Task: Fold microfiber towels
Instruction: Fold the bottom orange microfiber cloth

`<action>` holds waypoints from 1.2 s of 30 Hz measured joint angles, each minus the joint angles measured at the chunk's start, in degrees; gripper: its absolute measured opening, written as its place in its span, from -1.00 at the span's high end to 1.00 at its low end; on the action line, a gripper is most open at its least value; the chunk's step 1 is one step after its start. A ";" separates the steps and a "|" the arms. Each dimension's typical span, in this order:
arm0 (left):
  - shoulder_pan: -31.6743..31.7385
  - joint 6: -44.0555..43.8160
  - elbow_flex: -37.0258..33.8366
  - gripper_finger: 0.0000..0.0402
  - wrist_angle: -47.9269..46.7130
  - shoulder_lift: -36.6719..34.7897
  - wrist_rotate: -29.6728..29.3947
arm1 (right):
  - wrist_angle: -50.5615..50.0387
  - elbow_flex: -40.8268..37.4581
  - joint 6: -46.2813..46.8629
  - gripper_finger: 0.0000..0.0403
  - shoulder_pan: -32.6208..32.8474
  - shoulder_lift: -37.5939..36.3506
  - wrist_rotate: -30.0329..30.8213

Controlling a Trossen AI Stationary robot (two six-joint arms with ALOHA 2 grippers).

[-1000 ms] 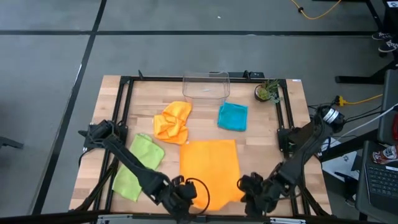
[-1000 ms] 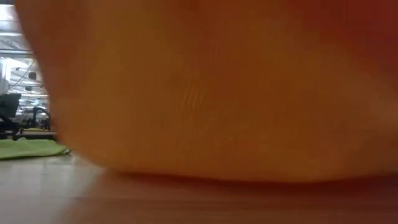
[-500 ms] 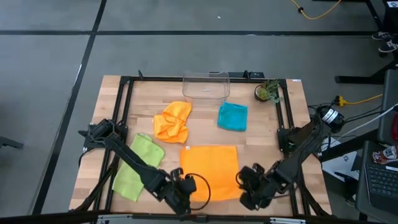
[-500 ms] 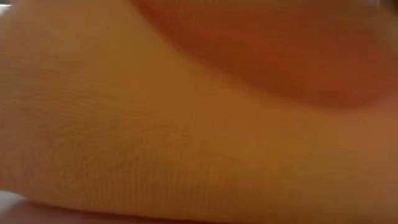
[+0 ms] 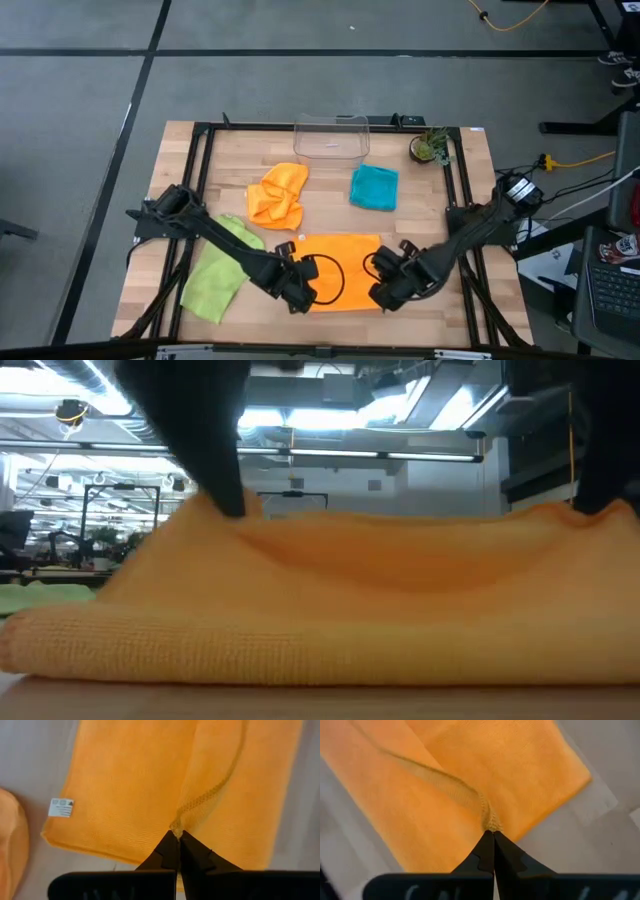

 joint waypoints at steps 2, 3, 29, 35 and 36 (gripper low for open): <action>0.42 0.00 -1.29 1.00 0.01 0.07 -0.17 | -0.06 0.00 -1.10 1.00 -0.88 0.58 0.06; 0.58 0.08 -1.44 1.00 -0.01 0.09 -0.46 | -0.32 0.00 -1.43 1.00 -1.29 0.76 0.26; 5.94 2.86 0.30 1.00 -7.08 -0.22 -5.09 | -5.30 -1.45 -4.26 1.00 -7.68 0.90 4.97; 7.64 3.19 0.24 1.00 -7.08 -0.22 -5.31 | -2.30 -5.07 -4.48 0.98 -8.67 0.90 3.91; 7.92 3.19 0.24 1.00 -7.11 -0.22 -5.31 | -1.72 -5.40 -4.46 0.96 -8.85 0.90 3.84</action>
